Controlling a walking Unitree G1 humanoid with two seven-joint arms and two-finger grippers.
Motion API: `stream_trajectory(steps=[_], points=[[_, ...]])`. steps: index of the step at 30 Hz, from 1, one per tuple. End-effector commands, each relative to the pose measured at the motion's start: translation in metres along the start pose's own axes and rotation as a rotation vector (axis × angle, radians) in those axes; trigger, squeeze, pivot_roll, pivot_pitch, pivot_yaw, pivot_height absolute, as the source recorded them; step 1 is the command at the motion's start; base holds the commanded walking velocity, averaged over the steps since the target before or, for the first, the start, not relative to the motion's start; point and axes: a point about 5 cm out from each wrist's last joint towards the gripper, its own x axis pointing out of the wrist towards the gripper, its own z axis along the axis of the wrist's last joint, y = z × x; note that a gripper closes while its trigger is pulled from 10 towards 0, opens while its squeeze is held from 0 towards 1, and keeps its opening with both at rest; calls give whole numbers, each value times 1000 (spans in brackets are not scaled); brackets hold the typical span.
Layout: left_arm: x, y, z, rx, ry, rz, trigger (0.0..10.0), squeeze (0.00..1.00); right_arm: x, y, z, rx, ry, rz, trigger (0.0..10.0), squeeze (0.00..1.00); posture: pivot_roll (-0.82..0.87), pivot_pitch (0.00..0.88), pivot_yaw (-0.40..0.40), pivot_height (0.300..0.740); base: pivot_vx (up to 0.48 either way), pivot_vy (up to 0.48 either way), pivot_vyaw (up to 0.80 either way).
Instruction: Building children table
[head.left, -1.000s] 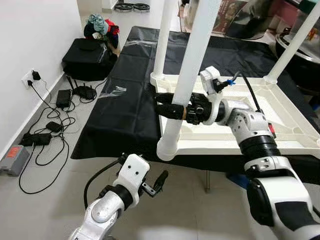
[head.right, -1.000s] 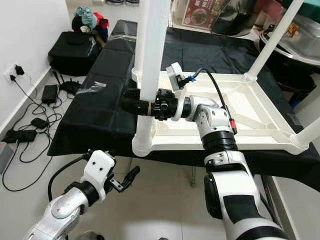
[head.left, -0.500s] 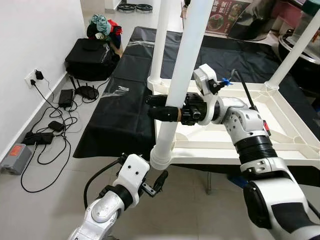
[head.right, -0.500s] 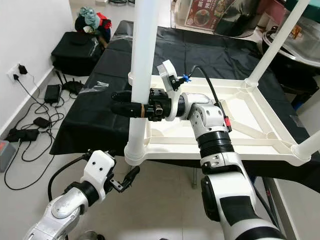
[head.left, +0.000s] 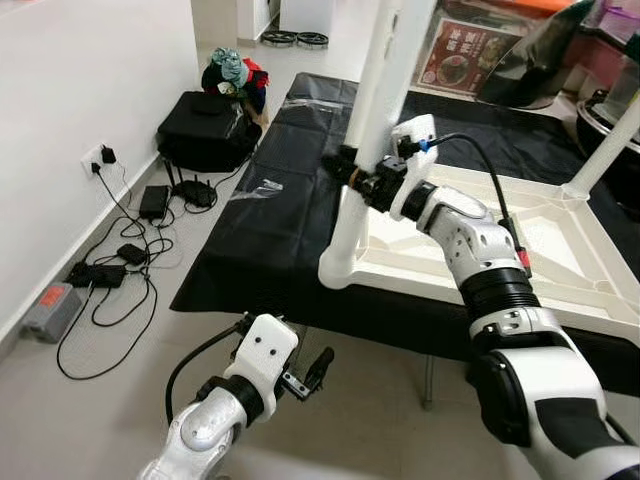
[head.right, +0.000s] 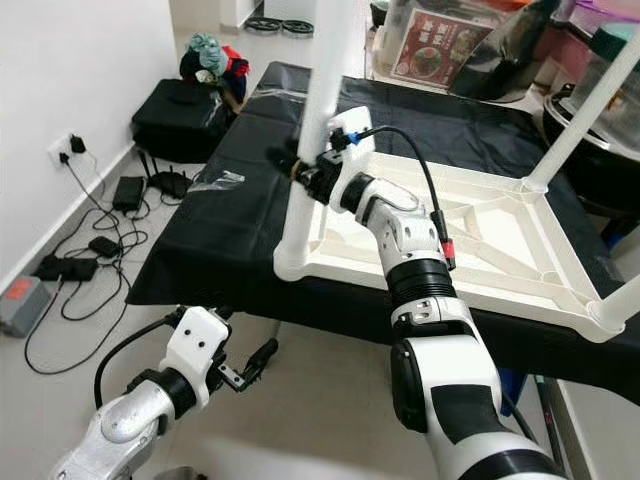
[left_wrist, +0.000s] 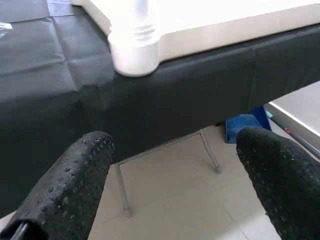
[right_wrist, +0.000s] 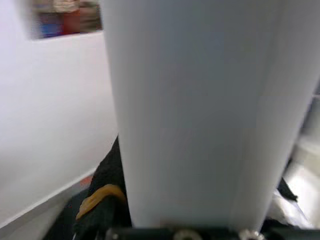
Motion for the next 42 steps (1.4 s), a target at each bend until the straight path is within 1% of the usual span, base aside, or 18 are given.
stream_trajectory(steps=[1, 4, 5, 8, 16, 17, 19, 21, 22, 23, 25, 26, 27, 29, 32, 33, 37, 42], points=[[1, 0, -2, 7, 8, -7, 10000, 0, -15, -26, -17, -18, 90, -448, 0, 0, 163, 67, -104, 740, 0, 0, 0], [1, 1, -2, 9, 9, -7, 10000, 0, -17, -26, -19, -25, 96, -530, 0, 0, 163, 67, -103, 740, 0, 0, 0], [2, 1, -2, 12, 9, -7, 10000, 0, -20, -21, -24, 14, 91, -684, 0, 0, 163, 66, -102, 740, 0, 0, 0], [2, 1, -2, 14, 9, -5, 10000, 0, -22, -14, -28, 52, 88, -778, 0, 0, 164, 67, -106, 740, 0, 0, 0], [2, 2, -2, 15, 8, -2, 10000, 0, -15, 15, -27, 115, 66, -821, 0, 0, 164, 75, -107, 740, 0, 0, 0], [2, 2, -1, 13, 7, -1, 10000, 0, -7, 26, -22, 134, 44, -727, 10000, 0, 161, 76, -105, 740, 0, 0, 0], [2, 1, -1, 9, 7, -2, 10000, 0, 9, 50, -10, 156, -16, -428, 10000, 0, 158, 79, -105, 740, 0, 0, 0], [2, 1, -1, 9, 7, -2, 10000, 0, 9, 50, -10, 156, -16, -428, 10000, 0, 158, 79, -105, 740, 0, 0, 0], [2, 1, -1, 7, 7, -2, 10000, 0, 12, 57, -6, 155, -39, -319, 10000, 0, 160, 80, -110, 740, 0, 0, 0], [2, 1, -1, 6, 6, -2, 10000, 0, 11, 57, -6, 140, -43, -229, 10000, 396, 159, 83, -106, 740, 0, 0, 0], [2, 1, -1, 5, 5, -1, 10000, 0, 9, 54, -6, 129, -52, -151, 10000, 396, 159, 83, -106, 740, 0, 0, 0], [2, 1, -1, 4, 5, 0, 10000, 0, 6, 47, -6, 93, -48, -83, 10000, 1000, 160, 81, -110, 740, 0, 0, 0], [2, 1, -1, 3, 5, 1, 10000, 0, 2, 43, -7, 81, -24, 37, 10000, 1000, 160, 83, -110, 740, 0, 0, 0], [2, 1, -1, 3, 5, 2, 10000, 0, -1, 41, -7, 78, -7, 110, 10000, 1000, 160, 83, -110, 740, 0, 0, 0], [2, 1, -1, 3, 5, 2, 10000, 0, -1, 41, -7, 78, -7, 110, 10000, 1000, 160, 83, -110, 740, 0, 0, 0], [2, 1, -1, 3, 4, 2, 10000, 0, -6, 37, -6, 73, 10, 217, 10000, 0, 159, 83, -109, 740, 0, 0, 0], [2, 1, -1, 4, 4, 2, 10000, 0, -11, 34, -5, 37, 34, 326, 10000, 0, 162, 83, -111, 740, 0, 0, 0], [2, 2, -1, 7, 4, 4, 10000, 0, -20, 30, -6, 32, 82, 597, 10000, 0, 164, 83, -108, 740, 0, 0, 0]])
